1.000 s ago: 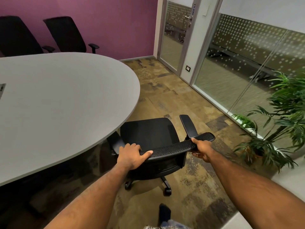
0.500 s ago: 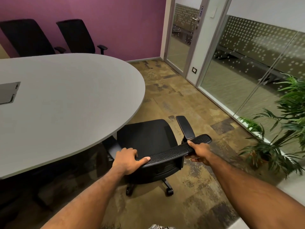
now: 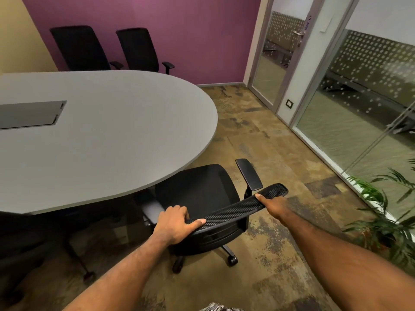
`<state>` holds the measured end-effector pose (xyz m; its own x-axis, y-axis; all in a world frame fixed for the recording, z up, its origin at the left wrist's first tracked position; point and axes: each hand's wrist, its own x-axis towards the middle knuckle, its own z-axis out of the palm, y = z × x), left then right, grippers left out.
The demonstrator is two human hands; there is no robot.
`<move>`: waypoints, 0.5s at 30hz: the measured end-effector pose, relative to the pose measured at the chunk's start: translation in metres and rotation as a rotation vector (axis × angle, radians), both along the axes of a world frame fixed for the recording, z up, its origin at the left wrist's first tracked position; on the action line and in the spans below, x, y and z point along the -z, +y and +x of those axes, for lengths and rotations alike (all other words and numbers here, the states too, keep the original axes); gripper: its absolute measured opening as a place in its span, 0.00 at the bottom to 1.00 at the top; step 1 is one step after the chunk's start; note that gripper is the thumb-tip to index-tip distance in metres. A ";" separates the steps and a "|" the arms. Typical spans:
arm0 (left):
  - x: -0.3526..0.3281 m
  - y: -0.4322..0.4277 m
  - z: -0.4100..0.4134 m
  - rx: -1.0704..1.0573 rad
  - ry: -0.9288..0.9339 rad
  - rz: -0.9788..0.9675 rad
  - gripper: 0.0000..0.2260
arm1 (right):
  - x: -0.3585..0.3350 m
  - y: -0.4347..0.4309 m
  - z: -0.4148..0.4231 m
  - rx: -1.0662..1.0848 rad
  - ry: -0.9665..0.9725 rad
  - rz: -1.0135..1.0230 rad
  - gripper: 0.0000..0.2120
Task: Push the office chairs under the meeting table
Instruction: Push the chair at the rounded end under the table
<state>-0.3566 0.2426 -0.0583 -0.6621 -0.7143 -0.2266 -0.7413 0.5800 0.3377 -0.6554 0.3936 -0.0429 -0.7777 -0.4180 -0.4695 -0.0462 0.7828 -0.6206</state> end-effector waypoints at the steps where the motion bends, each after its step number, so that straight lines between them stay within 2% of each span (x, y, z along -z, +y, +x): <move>1: 0.000 0.000 0.003 0.006 -0.015 0.006 0.35 | 0.003 -0.002 0.001 -0.013 0.090 0.064 0.47; 4: 0.000 -0.002 0.013 0.008 -0.037 0.105 0.42 | 0.012 -0.009 0.011 -0.040 0.218 0.178 0.59; 7: -0.005 -0.004 0.025 -0.020 -0.028 0.244 0.53 | 0.016 -0.015 0.021 -0.091 0.284 0.142 0.60; 11: -0.011 -0.003 0.039 -0.027 -0.041 0.274 0.56 | 0.018 -0.037 0.032 -0.447 0.673 0.169 0.46; 13: -0.012 -0.003 0.044 -0.046 -0.036 0.267 0.55 | 0.018 -0.055 0.040 -0.606 0.703 0.212 0.39; 15: -0.013 -0.003 0.050 -0.062 -0.034 0.256 0.54 | 0.021 -0.064 0.045 -0.655 0.717 0.257 0.35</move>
<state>-0.3068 0.2393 -0.0453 -0.6077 -0.6702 -0.4262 -0.7862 0.4318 0.4420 -0.6107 0.3298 -0.0639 -0.5652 -0.8166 -0.1171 -0.8124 0.5756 -0.0929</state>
